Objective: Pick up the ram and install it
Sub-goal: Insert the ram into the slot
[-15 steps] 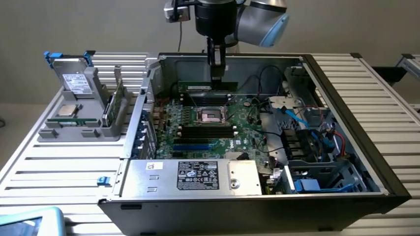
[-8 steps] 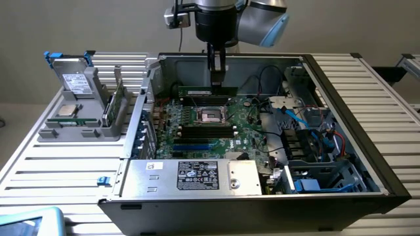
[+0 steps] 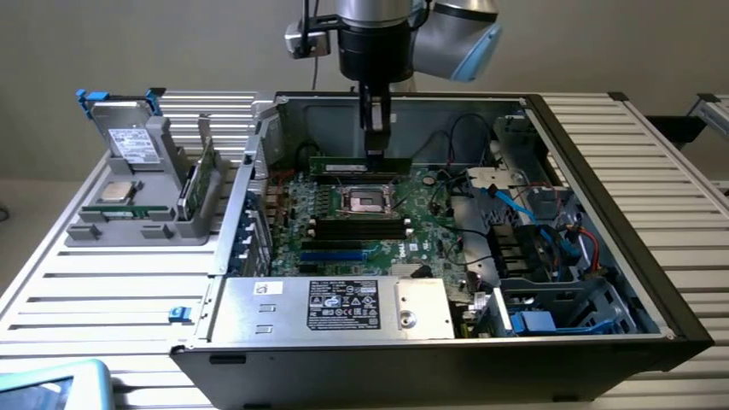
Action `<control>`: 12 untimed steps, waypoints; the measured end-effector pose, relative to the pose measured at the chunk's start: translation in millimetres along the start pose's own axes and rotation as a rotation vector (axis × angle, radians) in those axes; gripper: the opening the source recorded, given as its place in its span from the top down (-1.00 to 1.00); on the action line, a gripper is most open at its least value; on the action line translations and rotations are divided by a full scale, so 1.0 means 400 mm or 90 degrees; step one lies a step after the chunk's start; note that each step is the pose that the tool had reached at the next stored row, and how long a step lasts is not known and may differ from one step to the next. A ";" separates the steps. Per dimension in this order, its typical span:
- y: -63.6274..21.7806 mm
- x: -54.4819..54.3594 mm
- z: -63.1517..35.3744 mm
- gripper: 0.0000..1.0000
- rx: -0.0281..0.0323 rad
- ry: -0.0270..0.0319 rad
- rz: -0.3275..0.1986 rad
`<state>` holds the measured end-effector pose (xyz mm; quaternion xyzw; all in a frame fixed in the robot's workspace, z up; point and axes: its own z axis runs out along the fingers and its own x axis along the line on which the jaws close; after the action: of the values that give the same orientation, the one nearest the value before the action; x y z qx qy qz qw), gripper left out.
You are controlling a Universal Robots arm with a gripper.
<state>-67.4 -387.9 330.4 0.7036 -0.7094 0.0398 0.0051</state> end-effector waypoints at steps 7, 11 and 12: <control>0.010 -0.002 0.016 0.72 0.0127 0.0060 0.001; 0.011 -0.003 0.035 0.72 0.0128 0.0068 0.000; 0.011 -0.003 0.039 0.72 0.0128 0.0068 0.001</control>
<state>-71.1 -387.5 314.6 0.7031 -0.7093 0.0507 0.0018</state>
